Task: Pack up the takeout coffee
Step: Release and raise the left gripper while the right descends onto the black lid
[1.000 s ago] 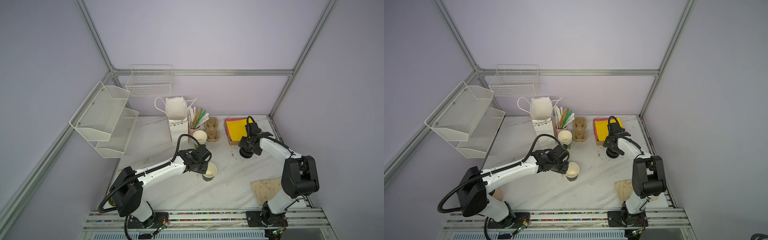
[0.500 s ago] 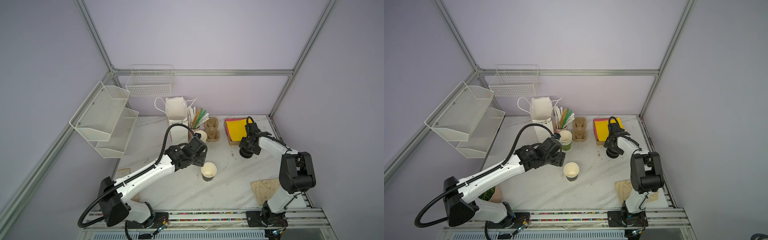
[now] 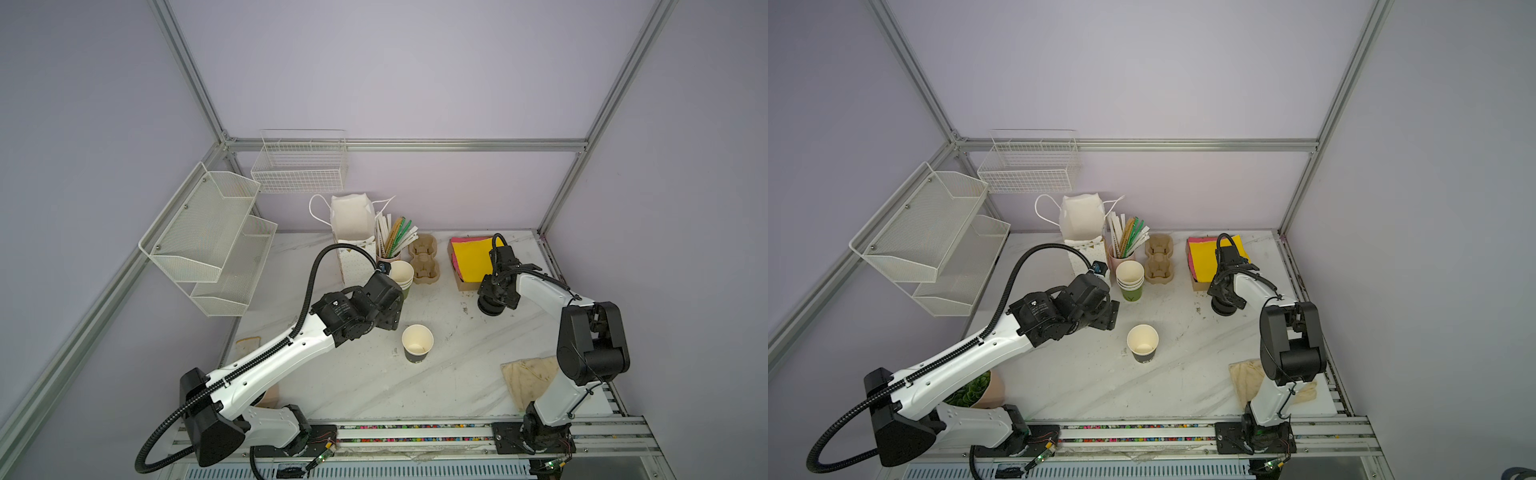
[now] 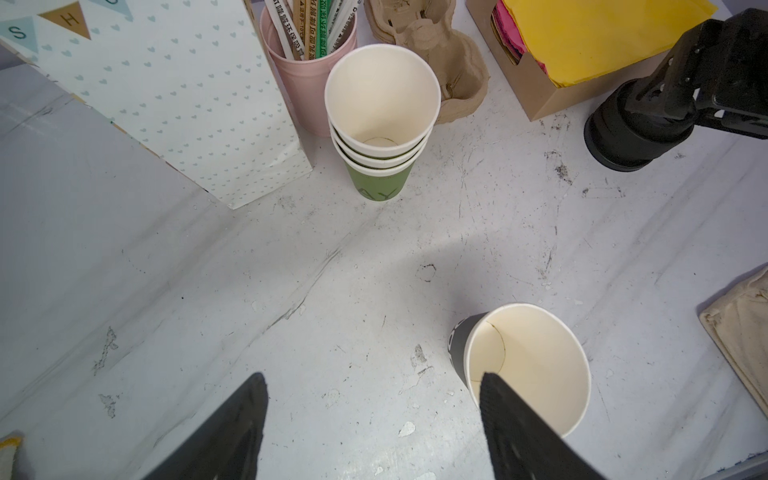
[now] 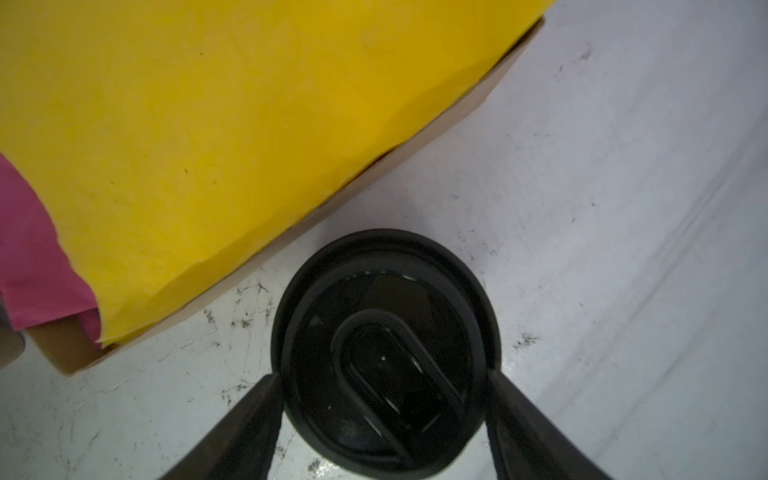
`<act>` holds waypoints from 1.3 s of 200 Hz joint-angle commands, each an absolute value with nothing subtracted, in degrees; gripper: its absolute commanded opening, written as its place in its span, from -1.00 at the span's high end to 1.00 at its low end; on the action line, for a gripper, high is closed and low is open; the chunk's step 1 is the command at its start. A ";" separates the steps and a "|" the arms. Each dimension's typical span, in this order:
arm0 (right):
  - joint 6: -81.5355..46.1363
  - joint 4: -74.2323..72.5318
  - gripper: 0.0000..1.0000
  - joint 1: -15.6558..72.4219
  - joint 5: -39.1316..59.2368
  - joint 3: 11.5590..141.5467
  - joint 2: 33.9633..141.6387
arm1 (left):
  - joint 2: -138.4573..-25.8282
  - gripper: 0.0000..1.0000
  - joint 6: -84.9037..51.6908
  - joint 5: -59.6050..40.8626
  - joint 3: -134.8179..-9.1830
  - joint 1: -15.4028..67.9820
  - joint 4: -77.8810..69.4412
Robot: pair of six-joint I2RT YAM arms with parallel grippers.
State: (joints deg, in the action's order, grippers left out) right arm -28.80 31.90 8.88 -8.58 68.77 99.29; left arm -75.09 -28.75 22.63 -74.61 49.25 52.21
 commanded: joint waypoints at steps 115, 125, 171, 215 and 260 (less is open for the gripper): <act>-27.95 31.40 -0.51 8.42 -7.93 68.56 99.37 | -71.98 -0.60 -29.05 23.78 -70.93 48.87 51.68; -28.02 31.46 -0.49 8.44 -7.98 68.42 99.14 | -71.91 -0.60 -29.03 23.80 -70.84 48.87 51.68; -28.53 31.78 -0.47 8.38 -8.26 67.85 97.08 | -71.44 -0.60 -29.25 23.83 -70.58 48.87 51.59; -29.22 32.14 -0.46 8.41 -8.57 67.23 93.40 | -71.05 -0.60 -29.53 23.90 -70.31 48.87 51.44; -28.85 32.20 -0.46 8.39 -8.54 66.13 90.28 | -70.80 -0.61 -29.70 23.73 -70.31 48.91 51.24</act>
State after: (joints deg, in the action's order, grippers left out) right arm -28.80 31.59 8.86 -7.90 67.75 92.07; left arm -72.18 -28.95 22.81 -72.10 49.15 52.34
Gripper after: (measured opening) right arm 0.727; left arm 0.802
